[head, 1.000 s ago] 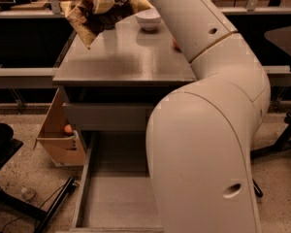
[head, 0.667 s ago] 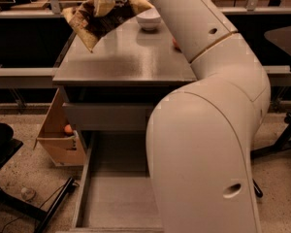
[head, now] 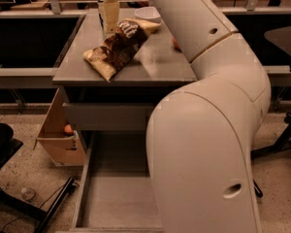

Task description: Pick brown chip bag from middle drawer and place on counter

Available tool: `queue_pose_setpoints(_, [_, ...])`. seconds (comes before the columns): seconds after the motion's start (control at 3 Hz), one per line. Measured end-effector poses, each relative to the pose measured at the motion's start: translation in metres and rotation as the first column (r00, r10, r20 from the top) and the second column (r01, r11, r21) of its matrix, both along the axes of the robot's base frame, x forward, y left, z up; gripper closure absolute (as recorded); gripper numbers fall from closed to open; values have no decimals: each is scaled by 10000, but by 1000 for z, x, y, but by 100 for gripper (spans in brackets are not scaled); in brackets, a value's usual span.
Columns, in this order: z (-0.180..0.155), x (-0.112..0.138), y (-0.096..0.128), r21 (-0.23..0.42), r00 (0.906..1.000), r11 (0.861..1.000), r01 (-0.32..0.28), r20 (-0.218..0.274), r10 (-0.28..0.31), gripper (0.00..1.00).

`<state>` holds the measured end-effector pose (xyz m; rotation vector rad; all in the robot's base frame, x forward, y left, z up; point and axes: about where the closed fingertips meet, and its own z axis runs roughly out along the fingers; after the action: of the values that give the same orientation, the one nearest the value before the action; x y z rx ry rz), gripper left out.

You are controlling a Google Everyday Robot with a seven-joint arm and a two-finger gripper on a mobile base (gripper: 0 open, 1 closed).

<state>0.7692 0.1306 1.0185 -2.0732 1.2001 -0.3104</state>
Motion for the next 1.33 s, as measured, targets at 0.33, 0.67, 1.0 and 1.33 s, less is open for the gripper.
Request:
queue_pose_setpoints(0.33, [0, 0, 0, -3, 10000, 10000, 3, 0, -3, 0])
queue_pose_setpoints(0.67, [31, -12, -45, -560, 9960, 9945, 880, 207, -869, 0])
queue_pose_setpoints(1.0, [82, -33, -94, -465, 9660, 9688, 2433, 1010, -2378, 0])
queue_pose_setpoints(1.33, [143, -74, -153, 729, 8918, 9152, 3964, 2060, -4027, 0])
